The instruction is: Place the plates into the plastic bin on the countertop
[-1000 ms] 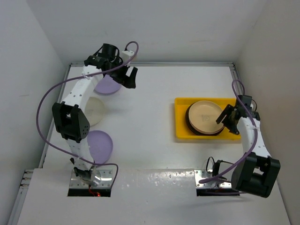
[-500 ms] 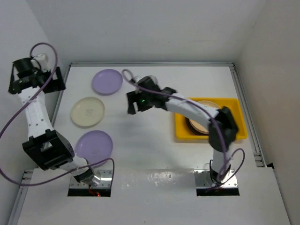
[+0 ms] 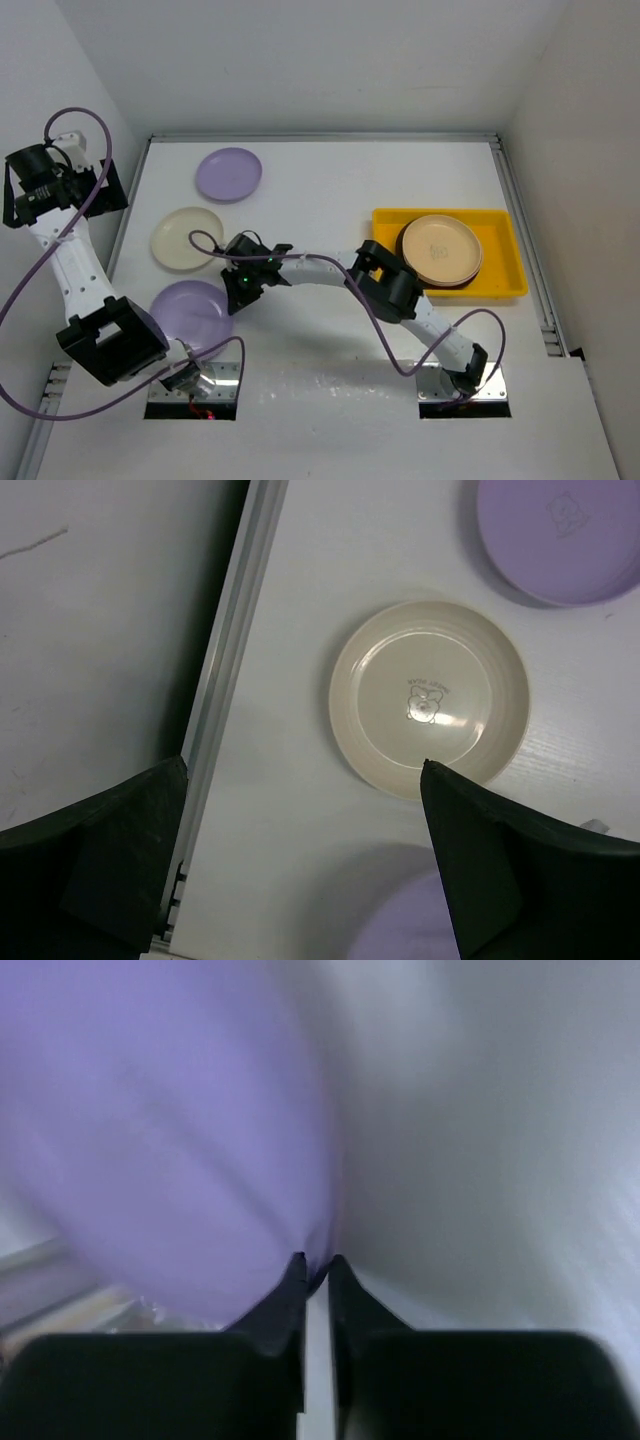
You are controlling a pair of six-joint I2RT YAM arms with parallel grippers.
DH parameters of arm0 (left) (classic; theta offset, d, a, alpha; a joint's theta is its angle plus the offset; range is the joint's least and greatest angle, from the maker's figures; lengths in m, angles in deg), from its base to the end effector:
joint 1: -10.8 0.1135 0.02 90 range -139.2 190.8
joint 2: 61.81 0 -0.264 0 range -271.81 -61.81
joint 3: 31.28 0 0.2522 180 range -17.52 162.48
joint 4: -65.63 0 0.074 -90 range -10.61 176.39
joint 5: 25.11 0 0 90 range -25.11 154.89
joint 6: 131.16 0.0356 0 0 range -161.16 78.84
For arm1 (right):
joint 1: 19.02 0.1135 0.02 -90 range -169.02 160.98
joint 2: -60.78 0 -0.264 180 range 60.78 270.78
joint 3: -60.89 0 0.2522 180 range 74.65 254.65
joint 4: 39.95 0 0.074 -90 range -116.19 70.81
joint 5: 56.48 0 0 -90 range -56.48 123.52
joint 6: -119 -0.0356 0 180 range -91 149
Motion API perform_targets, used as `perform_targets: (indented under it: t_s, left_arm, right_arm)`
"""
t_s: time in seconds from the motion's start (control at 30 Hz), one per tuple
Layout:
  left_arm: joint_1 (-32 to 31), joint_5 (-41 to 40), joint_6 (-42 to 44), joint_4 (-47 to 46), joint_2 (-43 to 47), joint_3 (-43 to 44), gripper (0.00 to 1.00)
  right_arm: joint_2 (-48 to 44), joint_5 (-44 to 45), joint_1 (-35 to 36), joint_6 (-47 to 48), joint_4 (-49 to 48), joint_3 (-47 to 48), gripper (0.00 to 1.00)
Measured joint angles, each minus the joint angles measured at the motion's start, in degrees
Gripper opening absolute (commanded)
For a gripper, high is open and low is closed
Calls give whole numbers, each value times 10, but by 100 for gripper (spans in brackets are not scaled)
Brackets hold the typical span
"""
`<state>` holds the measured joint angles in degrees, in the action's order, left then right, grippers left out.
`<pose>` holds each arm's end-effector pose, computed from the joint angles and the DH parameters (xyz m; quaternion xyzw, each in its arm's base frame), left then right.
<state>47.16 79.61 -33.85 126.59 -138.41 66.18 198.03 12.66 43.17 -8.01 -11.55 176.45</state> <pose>0.2288 0.1572 0.3903 -0.1732 0.8840 0.0478 0.4315 0.2300 0.4632 0.1172 -0.2618 0.8887 0.3659 0.0879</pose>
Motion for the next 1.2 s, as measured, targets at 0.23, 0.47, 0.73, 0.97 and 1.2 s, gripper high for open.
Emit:
perform_targets:
  t_s: [0.23,0.47,0.73,0.97,1.2]
  left_arm:
    - [0,24,0,-1,-18,0,99]
    - [-7,54,-5,-2,-45,2,99]
    - [-37,61,-14,-13,-83,11,99]
    - [-59,63,-16,-16,-109,13,99]
    - [-66,60,-13,-16,-116,13,99]
  right_arm:
    - [-118,81,-53,-31,-12,-141,0]
    - [-417,76,-252,32,97,-250,0]
    - [-662,185,-580,83,228,-362,0]
    - [-670,207,-801,100,279,-509,0]
    - [-657,173,-831,96,254,-530,0]
